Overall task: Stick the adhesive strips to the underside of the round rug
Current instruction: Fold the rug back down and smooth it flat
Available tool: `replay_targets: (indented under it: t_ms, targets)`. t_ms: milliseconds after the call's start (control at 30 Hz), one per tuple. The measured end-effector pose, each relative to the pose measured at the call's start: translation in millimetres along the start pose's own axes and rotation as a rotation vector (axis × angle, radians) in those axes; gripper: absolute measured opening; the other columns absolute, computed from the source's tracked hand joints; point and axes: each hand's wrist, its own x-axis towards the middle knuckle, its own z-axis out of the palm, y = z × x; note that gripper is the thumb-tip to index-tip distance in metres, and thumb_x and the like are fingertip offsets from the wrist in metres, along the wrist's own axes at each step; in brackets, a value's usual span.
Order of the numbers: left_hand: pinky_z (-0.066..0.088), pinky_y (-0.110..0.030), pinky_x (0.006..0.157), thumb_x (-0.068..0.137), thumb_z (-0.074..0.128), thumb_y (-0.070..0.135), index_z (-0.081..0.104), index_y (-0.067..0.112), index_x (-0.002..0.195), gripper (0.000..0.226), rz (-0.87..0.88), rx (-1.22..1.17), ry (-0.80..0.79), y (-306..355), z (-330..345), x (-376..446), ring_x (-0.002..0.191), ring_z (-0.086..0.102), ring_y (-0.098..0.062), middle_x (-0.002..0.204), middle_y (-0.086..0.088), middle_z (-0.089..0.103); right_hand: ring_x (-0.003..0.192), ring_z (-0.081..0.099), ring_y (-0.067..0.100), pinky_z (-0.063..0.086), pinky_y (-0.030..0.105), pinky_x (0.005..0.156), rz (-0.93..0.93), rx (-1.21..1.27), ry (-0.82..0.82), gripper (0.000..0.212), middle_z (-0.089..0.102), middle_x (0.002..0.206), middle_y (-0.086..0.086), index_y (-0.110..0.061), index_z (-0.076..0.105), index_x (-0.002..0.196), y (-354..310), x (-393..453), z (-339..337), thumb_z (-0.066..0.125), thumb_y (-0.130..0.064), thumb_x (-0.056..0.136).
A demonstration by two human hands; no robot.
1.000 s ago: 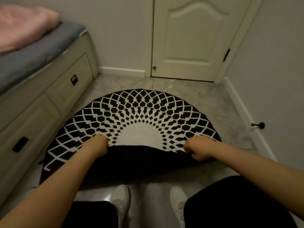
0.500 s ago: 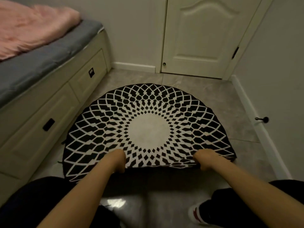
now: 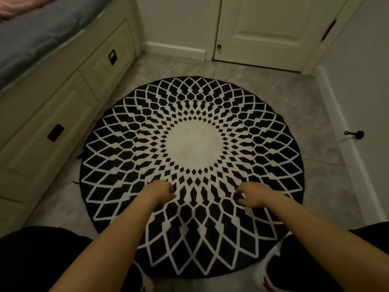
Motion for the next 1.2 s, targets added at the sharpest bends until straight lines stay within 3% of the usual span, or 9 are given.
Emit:
replay_targets:
  t_ms: [167, 333, 600, 800, 967, 1100, 1200]
  targets:
    - [0.046, -0.034, 0.089, 0.093, 0.047, 0.045, 0.054, 0.020, 0.129, 0.044, 0.017, 0.054, 0.090, 5, 0, 25, 0.114, 0.052, -0.021, 0.130, -0.004, 0.052, 0.114, 0.051, 0.016, 0.047, 0.035, 0.093, -0.089, -0.021, 0.133, 0.050, 0.047, 0.134, -0.003, -0.027, 0.042, 0.137, -6, 35, -10, 0.051, -0.044, 0.090]
    - [0.044, -0.041, 0.098, 0.092, 0.048, 0.047, 0.048, 0.021, 0.133, 0.049, 0.016, 0.038, 0.143, 1, 5, 49, 0.123, 0.045, -0.022, 0.138, -0.003, 0.045, 0.123, 0.045, 0.017, 0.044, 0.034, 0.096, -0.117, -0.057, 0.157, 0.056, 0.039, 0.144, -0.002, -0.026, 0.035, 0.142, -8, 75, -9, 0.048, -0.045, 0.091]
    - [0.042, -0.042, 0.100, 0.092, 0.044, 0.052, 0.040, 0.020, 0.140, 0.058, -0.004, -0.033, 0.127, -26, 28, 77, 0.128, 0.040, -0.024, 0.145, -0.004, 0.037, 0.117, 0.048, 0.018, 0.044, 0.033, 0.096, -0.161, -0.074, 0.066, 0.049, 0.044, 0.138, 0.001, -0.022, 0.038, 0.140, -20, 122, 19, 0.043, -0.040, 0.094]
    - [0.043, -0.042, 0.098, 0.091, 0.044, 0.052, 0.046, 0.020, 0.135, 0.054, -0.033, -0.050, 0.061, -52, 57, 92, 0.125, 0.042, -0.024, 0.141, -0.004, 0.041, 0.111, 0.050, 0.016, 0.044, 0.028, 0.091, -0.164, -0.072, 0.003, 0.044, 0.046, 0.135, -0.001, -0.024, 0.041, 0.137, -32, 147, 48, 0.042, -0.038, 0.095]
    - [0.042, -0.039, 0.094, 0.096, 0.041, 0.041, 0.058, 0.021, 0.123, 0.039, -0.085, -0.084, 0.053, -68, 70, 95, 0.116, 0.047, -0.024, 0.128, -0.004, 0.049, 0.118, 0.047, 0.015, 0.042, 0.030, 0.099, -0.148, -0.060, -0.051, 0.044, 0.042, 0.140, -0.001, -0.024, 0.037, 0.140, -43, 154, 63, 0.039, -0.033, 0.096]
    - [0.049, -0.037, 0.089, 0.096, 0.042, 0.029, 0.064, 0.020, 0.109, 0.027, -0.246, -0.305, 0.134, -98, 91, 102, 0.101, 0.054, -0.019, 0.119, -0.003, 0.054, 0.118, 0.047, 0.013, 0.043, 0.030, 0.098, -0.155, -0.042, -0.057, 0.044, 0.041, 0.141, -0.003, -0.025, 0.037, 0.141, -53, 155, 77, 0.038, -0.032, 0.097]
    - [0.047, -0.038, 0.097, 0.091, 0.053, 0.024, 0.058, 0.023, 0.122, 0.031, -0.490, -0.671, 0.278, -137, 111, 105, 0.117, 0.050, -0.021, 0.137, -0.004, 0.042, 0.119, 0.046, 0.010, 0.041, 0.025, 0.099, -0.153, -0.015, -0.081, 0.044, 0.041, 0.141, -0.007, -0.028, 0.036, 0.141, -60, 157, 84, 0.039, -0.033, 0.097]
